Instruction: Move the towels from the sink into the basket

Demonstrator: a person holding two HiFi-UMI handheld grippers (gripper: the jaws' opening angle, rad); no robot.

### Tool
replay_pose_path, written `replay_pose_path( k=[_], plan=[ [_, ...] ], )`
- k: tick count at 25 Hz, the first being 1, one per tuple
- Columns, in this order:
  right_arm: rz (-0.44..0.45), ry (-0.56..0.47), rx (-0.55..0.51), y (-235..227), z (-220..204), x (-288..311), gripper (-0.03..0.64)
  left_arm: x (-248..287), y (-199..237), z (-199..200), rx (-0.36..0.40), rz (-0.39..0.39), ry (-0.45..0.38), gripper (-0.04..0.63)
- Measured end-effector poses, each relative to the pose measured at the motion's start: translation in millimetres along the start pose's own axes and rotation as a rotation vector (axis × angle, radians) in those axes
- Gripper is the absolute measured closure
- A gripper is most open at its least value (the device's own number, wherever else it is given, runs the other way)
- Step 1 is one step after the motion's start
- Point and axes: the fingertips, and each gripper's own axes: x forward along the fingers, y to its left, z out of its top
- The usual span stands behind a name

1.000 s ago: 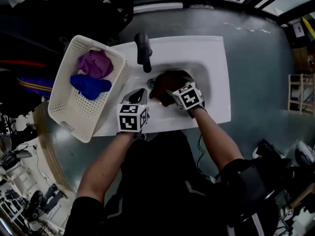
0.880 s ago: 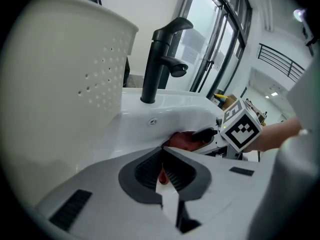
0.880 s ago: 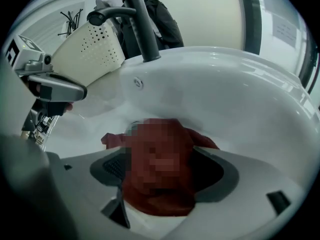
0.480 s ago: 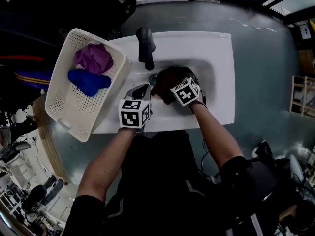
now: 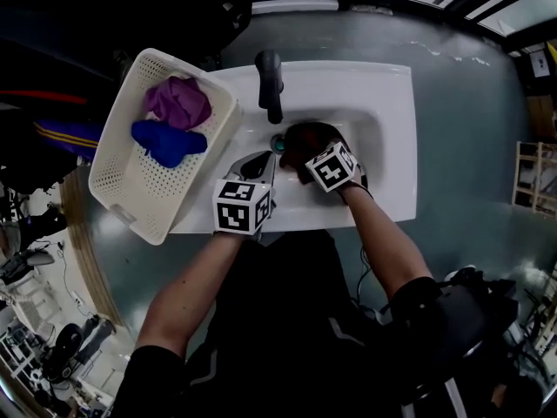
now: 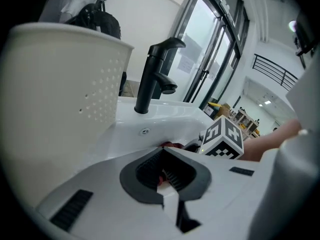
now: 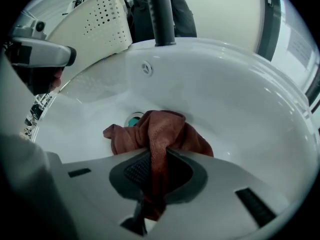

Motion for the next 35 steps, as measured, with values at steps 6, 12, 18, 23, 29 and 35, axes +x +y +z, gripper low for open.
replay_pose_path(
  k=[6, 12, 18, 23, 29, 35],
  plan=[
    [-0.031, -0.073, 0.014, 8.3, 11.4, -24.0, 0.571, -27.6, -3.2, 13.0, 0.007, -0.020, -0.065, 0.592],
    [-0.060, -0.150, 0.042, 20.3, 32.1, -61.6, 0.572, -55.6, -8.2, 29.4, 0.020, -0.033, -0.130, 0.592],
    [-0.078, -0.268, 0.016, 39.8, 69.1, -111.2, 0.574, -92.2, -17.8, 48.9, 0.030, -0.055, -0.197, 0.592],
    [-0.079, -0.367, 0.022, 56.7, 95.3, -155.5, 0.574, -127.9, -26.2, 63.1, 0.049, -0.082, -0.264, 0.592],
    [-0.045, -0.454, -0.022, 89.5, 127.3, -201.7, 0.574, -174.3, -19.1, 88.3, 0.032, -0.058, -0.364, 0.592],
    [0.032, -0.528, -0.066, 124.3, 165.4, -240.0, 0.574, -220.8, 0.7, 106.8, 0.003, 0.001, -0.463, 0.592]
  ],
)
